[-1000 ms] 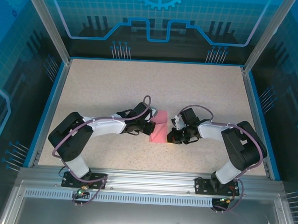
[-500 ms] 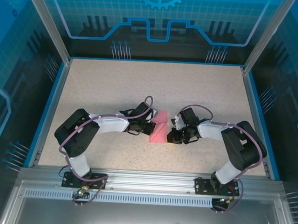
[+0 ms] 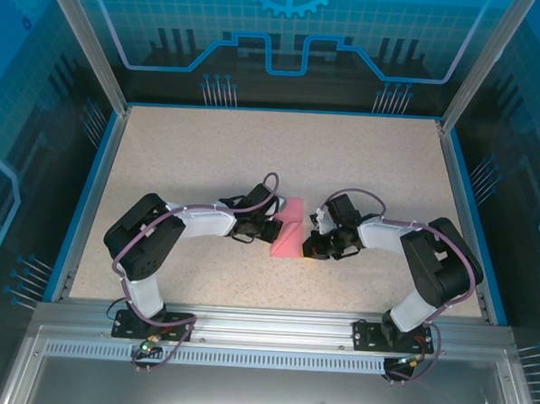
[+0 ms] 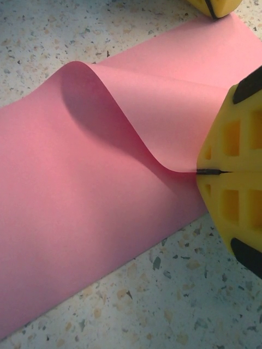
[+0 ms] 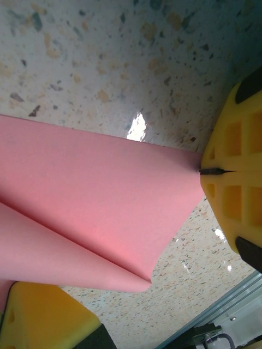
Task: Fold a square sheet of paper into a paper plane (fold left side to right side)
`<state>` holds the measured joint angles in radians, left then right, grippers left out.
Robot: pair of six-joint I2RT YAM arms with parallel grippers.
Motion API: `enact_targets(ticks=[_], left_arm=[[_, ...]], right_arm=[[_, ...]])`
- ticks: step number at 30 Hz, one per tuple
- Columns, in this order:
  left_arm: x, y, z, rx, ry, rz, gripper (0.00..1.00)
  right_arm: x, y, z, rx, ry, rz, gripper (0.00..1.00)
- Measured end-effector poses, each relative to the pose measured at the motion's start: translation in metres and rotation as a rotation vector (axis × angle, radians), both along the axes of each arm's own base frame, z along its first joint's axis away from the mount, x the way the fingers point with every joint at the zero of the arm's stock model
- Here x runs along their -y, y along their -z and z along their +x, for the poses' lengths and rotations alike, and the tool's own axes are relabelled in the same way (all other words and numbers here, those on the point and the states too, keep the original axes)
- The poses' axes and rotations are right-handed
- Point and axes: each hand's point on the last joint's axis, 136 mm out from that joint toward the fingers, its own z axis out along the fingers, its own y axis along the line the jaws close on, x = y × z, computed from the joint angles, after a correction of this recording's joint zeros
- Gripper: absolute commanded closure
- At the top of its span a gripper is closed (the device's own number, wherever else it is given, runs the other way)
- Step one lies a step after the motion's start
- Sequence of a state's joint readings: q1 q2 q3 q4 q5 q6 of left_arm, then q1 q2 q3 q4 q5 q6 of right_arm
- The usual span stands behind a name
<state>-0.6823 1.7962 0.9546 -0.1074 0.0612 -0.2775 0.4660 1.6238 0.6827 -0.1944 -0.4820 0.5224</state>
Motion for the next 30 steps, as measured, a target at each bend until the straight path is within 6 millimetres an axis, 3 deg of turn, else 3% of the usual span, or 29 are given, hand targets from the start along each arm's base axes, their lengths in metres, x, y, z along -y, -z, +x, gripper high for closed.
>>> enact_targets(ticks=[13, 22, 30], left_arm=[[0.002, 0.002, 0.000, -0.004, 0.004, -0.007, 0.99], [0.004, 0.002, 0.001, -0.009, 0.009, -0.022, 0.99], [0.005, 0.002, 0.001, -0.008, 0.012, -0.027, 0.98]], right_arm=[[0.002, -0.010, 0.007, 0.009, 0.026, 0.038, 1.00], [-0.024, -0.042, 0.053, 0.079, 0.084, 0.186, 1.00], [-0.047, -0.038, 0.074, 0.075, 0.071, 0.197, 1.00]])
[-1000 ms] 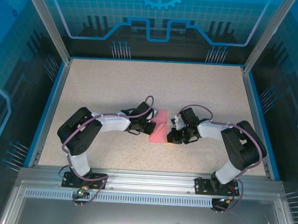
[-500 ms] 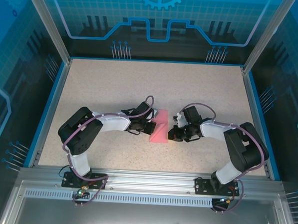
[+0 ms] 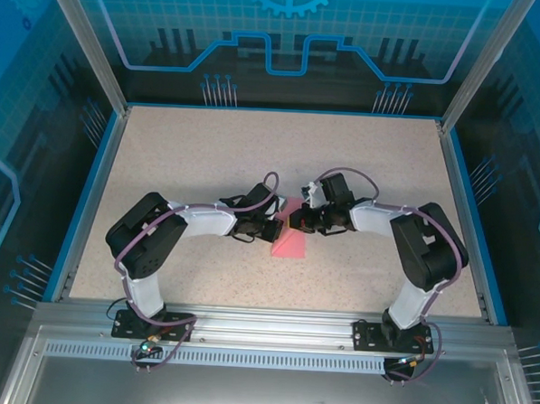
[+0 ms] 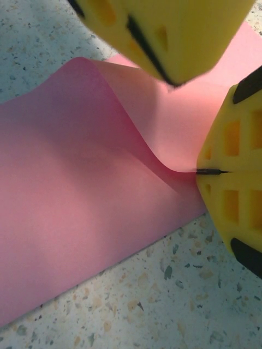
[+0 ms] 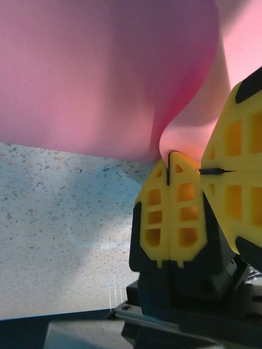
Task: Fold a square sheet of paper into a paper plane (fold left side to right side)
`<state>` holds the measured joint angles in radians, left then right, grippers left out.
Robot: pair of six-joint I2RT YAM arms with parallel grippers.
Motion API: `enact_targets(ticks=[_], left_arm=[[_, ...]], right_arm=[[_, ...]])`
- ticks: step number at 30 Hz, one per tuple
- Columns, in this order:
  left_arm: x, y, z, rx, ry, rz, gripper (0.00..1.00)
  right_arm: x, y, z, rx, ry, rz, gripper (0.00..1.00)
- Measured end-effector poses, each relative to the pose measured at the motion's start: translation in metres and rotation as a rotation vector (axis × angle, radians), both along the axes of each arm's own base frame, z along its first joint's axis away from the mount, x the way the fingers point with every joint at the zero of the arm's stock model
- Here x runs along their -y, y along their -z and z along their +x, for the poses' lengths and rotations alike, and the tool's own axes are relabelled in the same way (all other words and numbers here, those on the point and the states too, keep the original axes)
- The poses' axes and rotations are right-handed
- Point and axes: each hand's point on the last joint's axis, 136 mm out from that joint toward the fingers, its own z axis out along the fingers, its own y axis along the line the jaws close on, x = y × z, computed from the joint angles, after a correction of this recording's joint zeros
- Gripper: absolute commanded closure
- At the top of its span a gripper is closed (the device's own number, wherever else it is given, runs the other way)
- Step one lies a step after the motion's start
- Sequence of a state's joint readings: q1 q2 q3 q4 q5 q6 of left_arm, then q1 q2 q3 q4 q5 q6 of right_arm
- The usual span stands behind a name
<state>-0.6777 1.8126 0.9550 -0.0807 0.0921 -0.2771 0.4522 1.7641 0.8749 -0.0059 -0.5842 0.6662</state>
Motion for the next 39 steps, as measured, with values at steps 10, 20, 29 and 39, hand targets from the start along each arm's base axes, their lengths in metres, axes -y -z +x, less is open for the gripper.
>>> enact_targets(ticks=[10, 20, 29, 39], left_arm=[[0.001, 0.000, 0.001, 0.001, 0.005, -0.002, 0.97], [0.003, 0.000, 0.001, 0.004, 0.023, -0.001, 0.94], [0.004, 0.000, 0.002, 0.004, 0.026, 0.000, 0.86], [0.003, -0.002, 0.000, 0.000, 0.029, 0.002, 0.76]], right_arm=[[-0.004, 0.015, -0.001, -0.043, -0.017, -0.034, 1.00], [0.003, 0.024, -0.006, -0.060, -0.033, -0.093, 1.00], [0.009, 0.032, -0.010, -0.064, -0.042, -0.137, 1.00], [0.012, 0.036, -0.013, -0.062, -0.051, -0.165, 1.00]])
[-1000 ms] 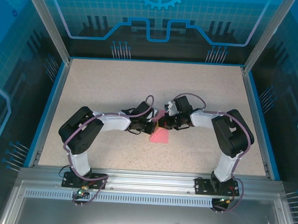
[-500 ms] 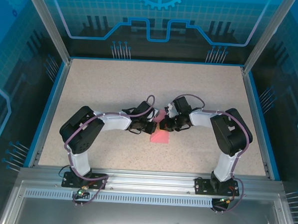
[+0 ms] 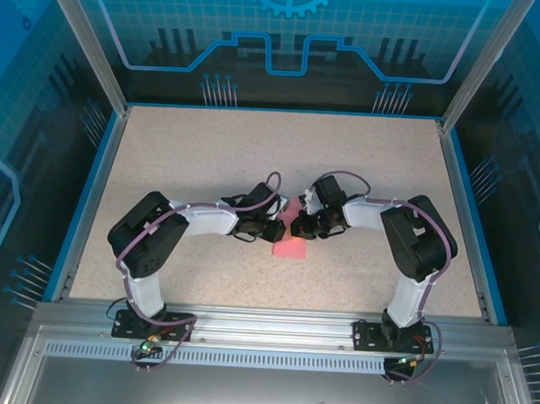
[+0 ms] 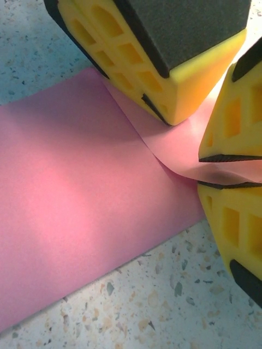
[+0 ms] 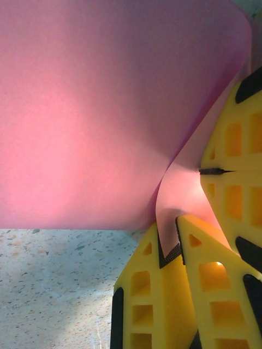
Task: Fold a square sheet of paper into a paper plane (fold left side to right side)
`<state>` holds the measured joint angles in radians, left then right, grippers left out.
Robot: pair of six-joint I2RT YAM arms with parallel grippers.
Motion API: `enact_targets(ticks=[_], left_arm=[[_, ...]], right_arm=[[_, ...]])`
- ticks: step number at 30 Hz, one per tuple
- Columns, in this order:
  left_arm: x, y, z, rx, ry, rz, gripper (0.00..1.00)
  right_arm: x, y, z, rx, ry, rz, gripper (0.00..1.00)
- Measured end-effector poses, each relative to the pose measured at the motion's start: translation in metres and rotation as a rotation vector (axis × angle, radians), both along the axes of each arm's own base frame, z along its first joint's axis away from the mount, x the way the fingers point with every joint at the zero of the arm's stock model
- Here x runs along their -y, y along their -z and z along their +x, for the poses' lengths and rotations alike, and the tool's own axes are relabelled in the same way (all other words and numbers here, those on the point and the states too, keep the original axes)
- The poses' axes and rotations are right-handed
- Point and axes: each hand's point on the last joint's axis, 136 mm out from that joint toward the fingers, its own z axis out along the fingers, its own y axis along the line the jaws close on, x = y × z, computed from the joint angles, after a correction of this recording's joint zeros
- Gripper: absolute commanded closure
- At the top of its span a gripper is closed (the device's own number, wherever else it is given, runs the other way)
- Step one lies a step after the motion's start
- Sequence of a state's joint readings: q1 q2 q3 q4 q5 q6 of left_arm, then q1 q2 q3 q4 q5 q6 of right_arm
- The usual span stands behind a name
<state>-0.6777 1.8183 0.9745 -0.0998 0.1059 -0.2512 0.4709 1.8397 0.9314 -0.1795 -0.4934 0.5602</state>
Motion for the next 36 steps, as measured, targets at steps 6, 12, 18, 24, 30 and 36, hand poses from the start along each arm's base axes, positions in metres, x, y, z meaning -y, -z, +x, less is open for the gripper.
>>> enact_targets(ticks=[6, 12, 18, 24, 30, 36], left_arm=[[-0.006, -0.027, -0.007, 0.023, -0.006, -0.019, 0.69], [-0.001, -0.061, -0.019, 0.032, -0.002, -0.133, 0.71], [0.007, -0.050, -0.047, -0.098, 0.020, -0.234, 0.71], [0.021, -0.040, -0.057, -0.191, 0.044, -0.313, 0.71], [0.027, -0.026, -0.060, -0.244, 0.053, -0.330, 0.71], [0.025, -0.013, -0.062, -0.268, 0.043, -0.307, 0.71]], right_arm=[[0.000, 0.000, 0.000, 0.000, -0.001, 0.000, 1.00], [0.000, 0.000, 0.000, 0.000, -0.001, 0.000, 1.00], [0.000, 0.000, 0.000, 0.001, -0.001, 0.001, 1.00], [0.000, 0.000, 0.000, 0.001, -0.001, 0.001, 1.00], [0.000, 0.000, 0.000, 0.000, -0.001, 0.000, 1.00], [0.000, 0.000, 0.000, 0.000, -0.001, 0.000, 1.00]])
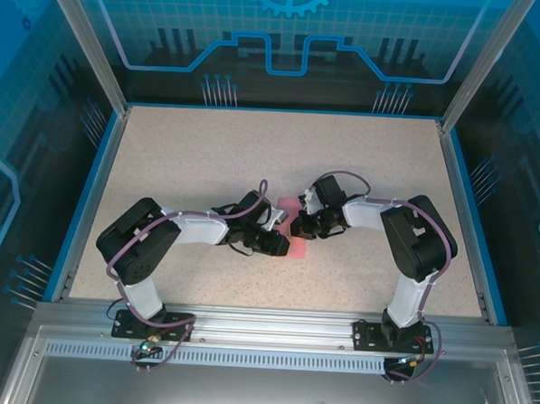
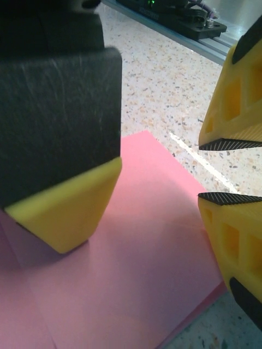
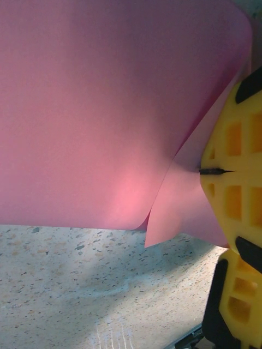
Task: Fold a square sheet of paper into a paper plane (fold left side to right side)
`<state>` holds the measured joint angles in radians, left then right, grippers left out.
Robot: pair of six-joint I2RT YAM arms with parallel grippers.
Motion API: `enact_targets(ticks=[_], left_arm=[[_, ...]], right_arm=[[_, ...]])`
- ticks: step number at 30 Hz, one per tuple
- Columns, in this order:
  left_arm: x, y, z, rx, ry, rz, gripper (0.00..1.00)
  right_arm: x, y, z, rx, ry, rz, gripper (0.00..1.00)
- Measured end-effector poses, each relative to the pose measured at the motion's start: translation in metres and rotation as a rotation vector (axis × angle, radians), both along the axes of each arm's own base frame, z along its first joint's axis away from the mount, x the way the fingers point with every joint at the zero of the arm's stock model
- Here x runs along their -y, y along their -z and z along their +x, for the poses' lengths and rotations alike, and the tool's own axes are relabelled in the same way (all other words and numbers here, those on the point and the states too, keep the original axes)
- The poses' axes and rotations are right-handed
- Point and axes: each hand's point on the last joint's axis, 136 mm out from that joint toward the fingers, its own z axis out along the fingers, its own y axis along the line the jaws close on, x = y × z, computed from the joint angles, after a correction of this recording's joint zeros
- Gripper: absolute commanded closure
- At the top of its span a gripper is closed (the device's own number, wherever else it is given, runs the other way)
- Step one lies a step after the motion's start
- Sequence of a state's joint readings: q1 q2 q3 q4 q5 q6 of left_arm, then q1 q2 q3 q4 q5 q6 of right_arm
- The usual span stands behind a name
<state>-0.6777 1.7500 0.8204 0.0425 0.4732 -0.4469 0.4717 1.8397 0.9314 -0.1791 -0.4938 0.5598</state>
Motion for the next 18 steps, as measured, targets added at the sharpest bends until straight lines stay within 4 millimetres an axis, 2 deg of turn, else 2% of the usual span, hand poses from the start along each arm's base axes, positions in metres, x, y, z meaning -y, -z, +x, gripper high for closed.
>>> enact_targets(ticks=[14, 18], left_arm=[[-0.005, 0.010, 0.004, 0.009, -0.024, 0.043, 0.71], [-0.006, 0.012, 0.004, 0.012, -0.028, 0.049, 0.76]], right_arm=[[0.000, 0.000, 0.000, 0.001, -0.003, -0.002, 1.00], [0.001, 0.000, 0.000, 0.003, -0.007, -0.007, 1.00]])
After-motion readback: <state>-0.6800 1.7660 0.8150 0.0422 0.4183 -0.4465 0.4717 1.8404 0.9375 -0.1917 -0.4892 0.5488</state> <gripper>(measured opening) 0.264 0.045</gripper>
